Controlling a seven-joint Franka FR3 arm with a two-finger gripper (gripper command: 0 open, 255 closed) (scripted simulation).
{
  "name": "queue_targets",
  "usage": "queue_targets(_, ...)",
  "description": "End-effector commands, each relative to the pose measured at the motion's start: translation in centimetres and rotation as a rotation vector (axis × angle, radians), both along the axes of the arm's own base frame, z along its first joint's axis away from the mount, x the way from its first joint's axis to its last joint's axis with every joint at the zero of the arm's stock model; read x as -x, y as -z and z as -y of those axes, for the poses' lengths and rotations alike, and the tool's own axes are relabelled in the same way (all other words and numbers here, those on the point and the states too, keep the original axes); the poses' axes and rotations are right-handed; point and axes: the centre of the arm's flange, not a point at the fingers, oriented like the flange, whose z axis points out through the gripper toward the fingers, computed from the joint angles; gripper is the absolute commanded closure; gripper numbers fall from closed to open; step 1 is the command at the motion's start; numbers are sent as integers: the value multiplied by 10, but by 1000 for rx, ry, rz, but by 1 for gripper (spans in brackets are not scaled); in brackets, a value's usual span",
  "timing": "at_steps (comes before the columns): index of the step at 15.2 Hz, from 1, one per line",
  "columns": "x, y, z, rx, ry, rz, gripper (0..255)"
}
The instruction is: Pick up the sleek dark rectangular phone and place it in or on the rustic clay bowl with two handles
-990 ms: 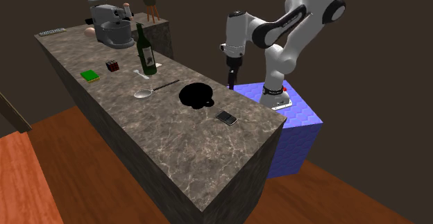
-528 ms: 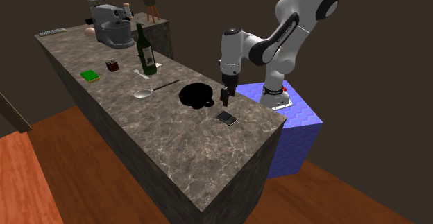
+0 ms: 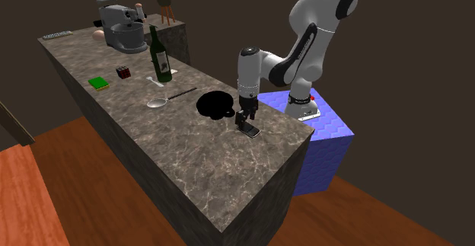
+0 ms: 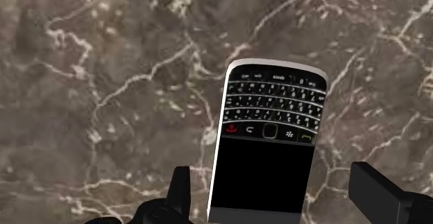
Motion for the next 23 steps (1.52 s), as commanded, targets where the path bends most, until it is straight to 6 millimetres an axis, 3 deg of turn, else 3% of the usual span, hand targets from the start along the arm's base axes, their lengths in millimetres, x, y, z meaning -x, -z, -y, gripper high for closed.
queue_targets(1, 0, 10, -1, -1, 1, 0, 0)
queue_targets(3, 0, 24, -2, -1, 1, 0, 0)
queue_targets(11, 0, 24, -2, -1, 1, 0, 0)
queue_targets(12, 0, 24, -2, -1, 1, 0, 255)
queue_targets(21, 0, 24, -2, -1, 1, 0, 255)
queue_targets(23, 0, 13, -2, -1, 1, 0, 255)
